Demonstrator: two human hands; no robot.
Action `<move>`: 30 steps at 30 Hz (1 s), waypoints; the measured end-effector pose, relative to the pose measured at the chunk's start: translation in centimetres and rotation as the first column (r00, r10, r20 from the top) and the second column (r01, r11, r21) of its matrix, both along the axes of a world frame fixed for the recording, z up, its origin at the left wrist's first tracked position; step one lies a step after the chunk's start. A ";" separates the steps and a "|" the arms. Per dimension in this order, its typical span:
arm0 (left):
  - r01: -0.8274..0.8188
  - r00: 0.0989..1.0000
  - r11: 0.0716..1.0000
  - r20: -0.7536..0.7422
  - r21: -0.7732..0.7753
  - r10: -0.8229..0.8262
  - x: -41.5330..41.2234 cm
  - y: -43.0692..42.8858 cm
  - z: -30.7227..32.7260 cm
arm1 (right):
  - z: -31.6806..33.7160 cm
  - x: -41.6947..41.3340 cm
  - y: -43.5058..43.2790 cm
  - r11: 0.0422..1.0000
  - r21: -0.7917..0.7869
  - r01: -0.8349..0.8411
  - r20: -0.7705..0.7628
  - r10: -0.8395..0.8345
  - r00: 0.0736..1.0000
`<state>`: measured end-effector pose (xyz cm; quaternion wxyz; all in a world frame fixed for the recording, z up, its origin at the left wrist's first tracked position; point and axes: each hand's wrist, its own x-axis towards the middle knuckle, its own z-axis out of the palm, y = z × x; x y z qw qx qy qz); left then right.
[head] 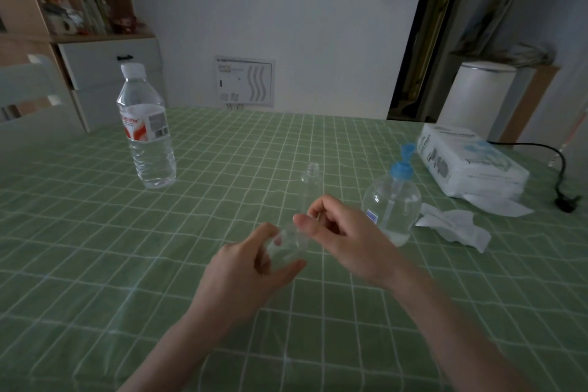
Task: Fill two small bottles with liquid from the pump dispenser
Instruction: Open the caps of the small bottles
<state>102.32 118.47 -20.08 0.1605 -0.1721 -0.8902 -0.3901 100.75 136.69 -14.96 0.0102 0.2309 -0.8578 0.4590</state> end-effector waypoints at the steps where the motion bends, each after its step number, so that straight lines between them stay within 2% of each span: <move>1: -0.001 1.000 1.000 -0.001 -0.008 0.001 0.0 -0.1 0.0 | 0.0 0.0 0.0 1.000 0.000 -0.006 -0.001 0.006 1.000; 12: -0.007 1.000 0.999 -0.002 -0.054 0.007 0.0 -0.4 -0.5 | -0.2 0.1 0.4 0.998 -0.005 -0.064 0.039 0.064 0.997; 16: -0.022 1.000 0.998 -0.004 -0.061 0.022 -0.1 -0.7 -0.4 | -0.2 0.3 0.3 0.997 0.056 -0.056 0.025 0.055 0.998; 23: -0.016 1.000 0.998 0.012 -0.054 0.017 -0.2 -0.3 -0.6 | -0.2 0.1 0.9 0.997 0.016 -0.076 0.046 0.075 0.996; 30: 0.007 0.998 1.000 0.055 -0.013 -0.006 -0.5 -0.4 -0.2 | -0.4 0.0 1.2 0.992 -0.091 -0.091 0.038 0.095 0.995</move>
